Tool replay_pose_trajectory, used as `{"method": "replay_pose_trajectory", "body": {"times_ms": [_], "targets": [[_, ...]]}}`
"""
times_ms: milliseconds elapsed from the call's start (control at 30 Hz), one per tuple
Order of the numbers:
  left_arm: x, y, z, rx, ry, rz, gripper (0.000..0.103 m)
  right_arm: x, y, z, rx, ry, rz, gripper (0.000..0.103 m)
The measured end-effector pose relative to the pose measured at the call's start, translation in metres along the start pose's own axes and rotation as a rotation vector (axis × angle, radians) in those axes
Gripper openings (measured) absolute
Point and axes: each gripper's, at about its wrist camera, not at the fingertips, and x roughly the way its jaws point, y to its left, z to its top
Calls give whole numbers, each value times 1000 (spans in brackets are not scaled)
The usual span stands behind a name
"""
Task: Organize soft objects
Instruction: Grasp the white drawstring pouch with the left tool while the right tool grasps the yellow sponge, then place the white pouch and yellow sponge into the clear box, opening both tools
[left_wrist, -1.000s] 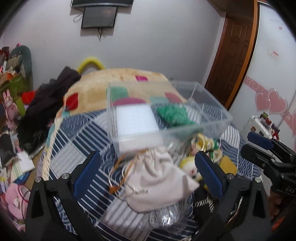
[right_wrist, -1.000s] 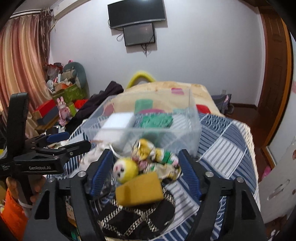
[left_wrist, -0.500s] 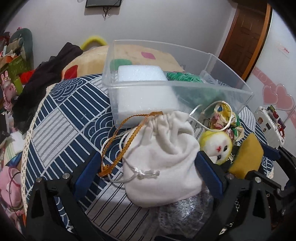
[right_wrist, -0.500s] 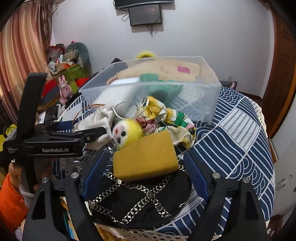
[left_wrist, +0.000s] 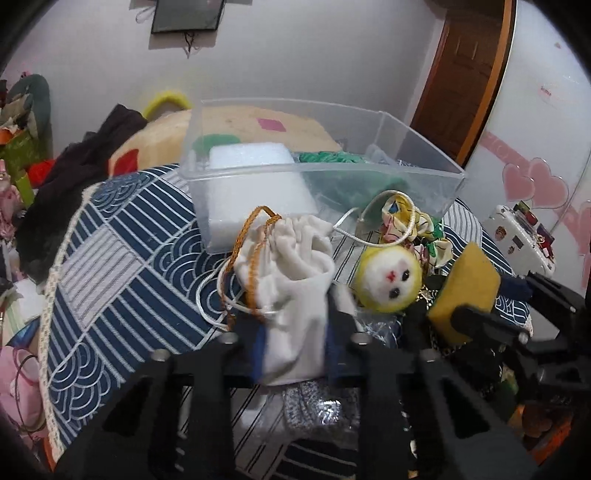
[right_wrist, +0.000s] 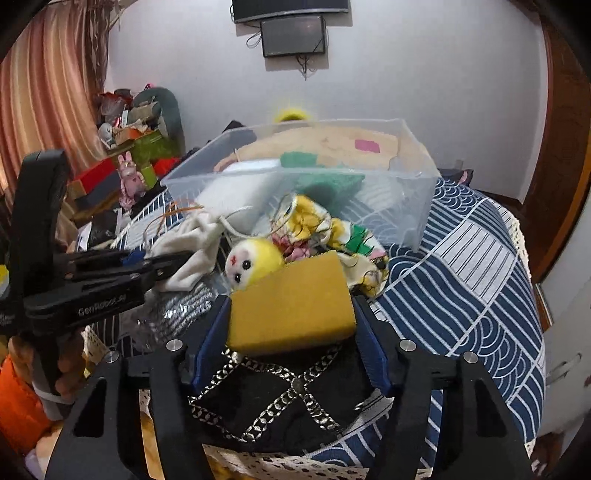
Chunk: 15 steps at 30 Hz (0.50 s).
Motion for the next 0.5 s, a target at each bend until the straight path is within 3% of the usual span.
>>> {"method": "replay_pose_trajectory", "body": {"times_ms": [233, 500], "targets": [[-28, -6, -2, 7, -57, 2, 12, -15, -8, 7, 27, -57, -19, 61], [-57, -12, 19, 1, -153, -10, 12, -25, -9, 21, 41, -107, -41, 61]]}}
